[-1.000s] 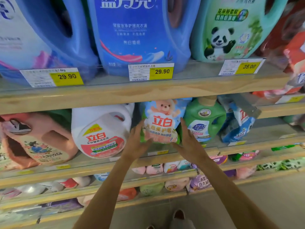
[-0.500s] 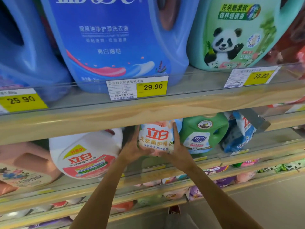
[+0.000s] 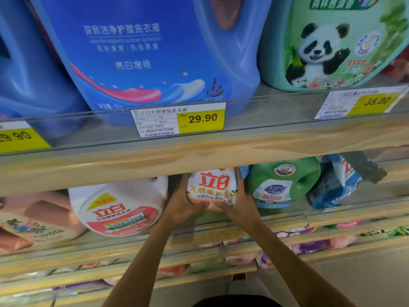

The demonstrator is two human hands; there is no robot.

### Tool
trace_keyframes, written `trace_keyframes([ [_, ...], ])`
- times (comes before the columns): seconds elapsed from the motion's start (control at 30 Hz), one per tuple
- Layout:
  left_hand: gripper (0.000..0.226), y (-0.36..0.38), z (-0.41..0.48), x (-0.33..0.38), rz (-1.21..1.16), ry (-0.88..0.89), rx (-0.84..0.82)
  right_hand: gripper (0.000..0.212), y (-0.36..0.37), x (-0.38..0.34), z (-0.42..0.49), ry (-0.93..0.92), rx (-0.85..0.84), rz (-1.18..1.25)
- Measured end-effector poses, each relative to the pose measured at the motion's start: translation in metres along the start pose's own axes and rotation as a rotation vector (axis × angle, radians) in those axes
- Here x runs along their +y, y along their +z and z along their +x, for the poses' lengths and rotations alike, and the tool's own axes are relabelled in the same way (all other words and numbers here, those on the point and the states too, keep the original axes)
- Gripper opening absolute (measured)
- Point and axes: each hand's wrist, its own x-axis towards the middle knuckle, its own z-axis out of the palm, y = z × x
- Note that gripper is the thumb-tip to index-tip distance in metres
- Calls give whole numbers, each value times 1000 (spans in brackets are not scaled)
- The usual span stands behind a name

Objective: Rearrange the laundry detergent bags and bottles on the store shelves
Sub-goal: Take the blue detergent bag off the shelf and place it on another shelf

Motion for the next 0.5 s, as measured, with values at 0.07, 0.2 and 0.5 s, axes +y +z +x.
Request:
trace_keyframes([
  [0.07, 110, 1, -6, 2, -7, -7, 31, 108, -1, -3, -1, 7, -9, -14],
  [0.2, 109, 0, -16, 8, -2, 4, 55, 109, -8, -11, -4, -20, -19, -37],
  [0.5, 117, -4, -52, 35, 58, -10, 89, 120, -43, -47, -17, -69, -112, -175],
])
